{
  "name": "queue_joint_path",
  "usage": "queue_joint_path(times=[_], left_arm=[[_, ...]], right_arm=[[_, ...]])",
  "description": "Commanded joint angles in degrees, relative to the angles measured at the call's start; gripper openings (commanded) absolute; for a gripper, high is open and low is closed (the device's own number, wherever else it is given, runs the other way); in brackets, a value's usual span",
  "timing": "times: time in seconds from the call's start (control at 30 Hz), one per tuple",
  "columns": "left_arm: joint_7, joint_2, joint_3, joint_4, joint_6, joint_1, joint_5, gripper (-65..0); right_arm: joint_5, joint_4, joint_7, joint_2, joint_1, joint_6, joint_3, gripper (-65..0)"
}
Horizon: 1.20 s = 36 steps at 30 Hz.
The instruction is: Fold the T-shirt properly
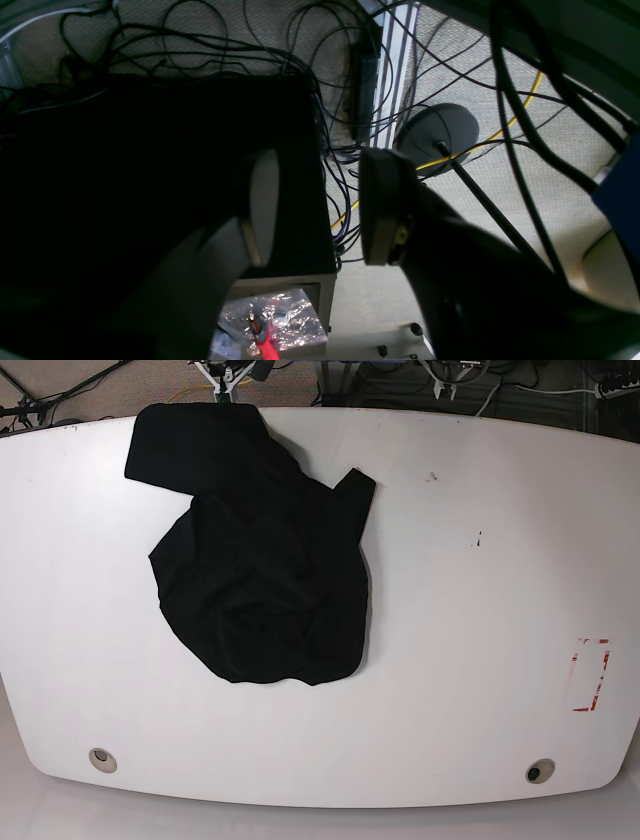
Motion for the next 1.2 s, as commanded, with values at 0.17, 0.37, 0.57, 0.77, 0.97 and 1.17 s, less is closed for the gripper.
queue_joint_path(times=[0.17, 0.37, 0.57, 0.77, 0.97, 1.17], left_arm=[[-0.3, -0.5, -0.1, 0.5, -0.1, 0.3, 0.0, -41.0], [-0.3, -0.5, -0.1, 0.5, -0.1, 0.3, 0.0, -41.0], [-0.3, -0.5, -0.1, 0.5, -0.1, 0.3, -0.1, -41.0], [-1.6, -0.5, -0.1, 1.6, -0.1, 0.4, -0.1, -41.0], [-3.7, -0.3, -0.1, 7.7, -0.1, 4.8, -0.3, -41.0], [-3.7, -0.1, -0.1, 16.2, -0.1, 9.7, -0.3, -41.0]], right_arm=[[-0.2, 0.2, 0.6, -0.6, 1.4, 0.3, 0.0, -48.2], [-0.2, 0.2, 0.6, -0.6, 1.4, 0.3, 0.0, -48.2], [-0.2, 0.2, 0.6, -0.6, 1.4, 0.3, 0.0, -48.4], [-0.2, 0.5, 0.6, -0.6, 1.0, 0.3, 0.0, -48.4], [-0.2, 1.0, 0.7, -0.6, -0.3, 0.3, 0.0, -48.4], [-0.2, 6.0, 2.0, -0.6, -4.3, 0.2, 0.0, -48.4]])
